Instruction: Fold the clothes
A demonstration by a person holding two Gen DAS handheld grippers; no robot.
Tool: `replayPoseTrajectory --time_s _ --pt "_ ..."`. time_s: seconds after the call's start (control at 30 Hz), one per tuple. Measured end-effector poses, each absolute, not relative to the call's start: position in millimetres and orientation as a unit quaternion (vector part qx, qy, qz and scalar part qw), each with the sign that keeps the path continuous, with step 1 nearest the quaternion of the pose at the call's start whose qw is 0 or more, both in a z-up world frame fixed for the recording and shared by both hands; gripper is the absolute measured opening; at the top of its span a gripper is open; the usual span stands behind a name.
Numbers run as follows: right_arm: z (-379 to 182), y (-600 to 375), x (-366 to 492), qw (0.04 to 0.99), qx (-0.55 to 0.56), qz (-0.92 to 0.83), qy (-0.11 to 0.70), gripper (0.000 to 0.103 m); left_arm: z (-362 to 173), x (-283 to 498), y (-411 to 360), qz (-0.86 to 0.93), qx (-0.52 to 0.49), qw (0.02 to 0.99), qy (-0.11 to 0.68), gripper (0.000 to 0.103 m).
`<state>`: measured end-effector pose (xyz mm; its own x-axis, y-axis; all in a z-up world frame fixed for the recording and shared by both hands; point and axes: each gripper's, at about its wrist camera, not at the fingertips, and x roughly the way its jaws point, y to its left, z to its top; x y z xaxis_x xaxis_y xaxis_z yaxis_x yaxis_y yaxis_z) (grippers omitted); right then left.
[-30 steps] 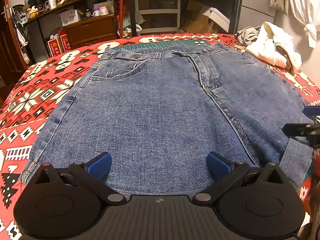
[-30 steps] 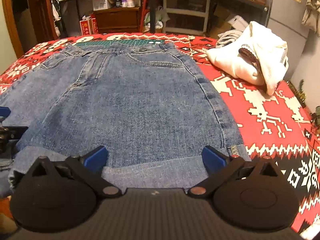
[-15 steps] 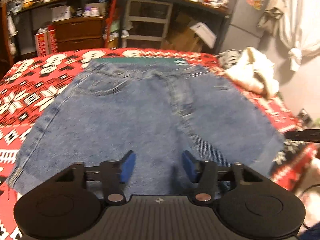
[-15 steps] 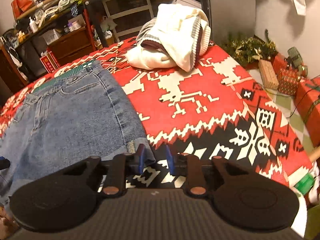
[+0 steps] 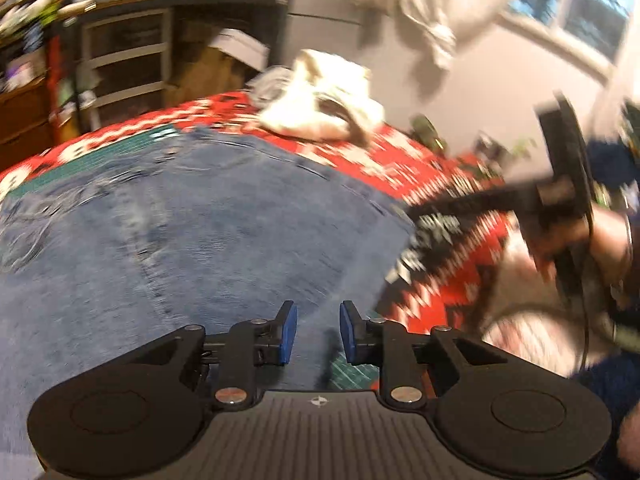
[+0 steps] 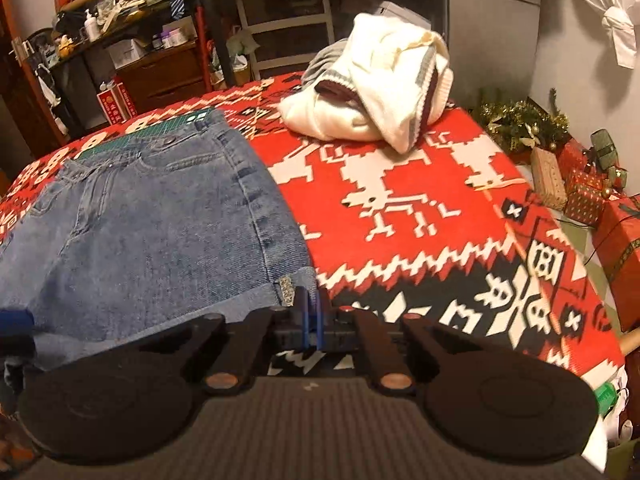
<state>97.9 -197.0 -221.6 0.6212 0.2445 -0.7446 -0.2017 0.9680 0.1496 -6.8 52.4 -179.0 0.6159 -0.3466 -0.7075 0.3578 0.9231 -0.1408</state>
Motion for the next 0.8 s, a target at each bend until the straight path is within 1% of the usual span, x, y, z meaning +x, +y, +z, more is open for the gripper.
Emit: replayPoseTrajectory --time_s 0.17,0.37,0.43,0.47,0.53,0.6,0.67,0.7,0.8 --pt "-222 -199 100 0.901 0.026 0.119 0.415 0.003 -193 -10 15 -0.218 0.12 0.885 0.395 0.026" --pt "-222 -200 104 0.906 0.02 0.114 0.408 0.003 -213 -14 2 -0.203 0.219 0.872 0.387 0.028" --pt "-221 -201 105 0.905 0.024 0.114 0.408 0.004 -215 -14 0 -0.205 0.228 0.871 0.385 0.021" --pt "-221 -201 105 0.905 0.026 0.115 0.408 0.004 -213 -14 2 -0.206 0.212 0.873 0.388 0.019" --pt "-220 -202 104 0.906 0.028 0.118 0.407 0.004 -210 -11 8 -0.209 0.179 0.877 0.394 0.006" --pt "-218 -206 103 0.904 0.044 0.12 0.407 0.005 -204 -6 19 -0.199 0.107 0.885 0.407 0.004" --pt "-213 -210 100 0.903 0.064 0.121 0.407 0.006 -202 1 39 -0.186 0.014 0.885 0.426 0.004" --pt "-211 -212 97 0.902 0.074 0.122 0.408 0.009 -202 4 49 -0.18 -0.03 0.883 0.432 0.003" --pt "-207 -213 87 0.888 0.118 0.144 0.421 0.011 -203 9 71 -0.169 -0.117 0.875 0.438 0.002"
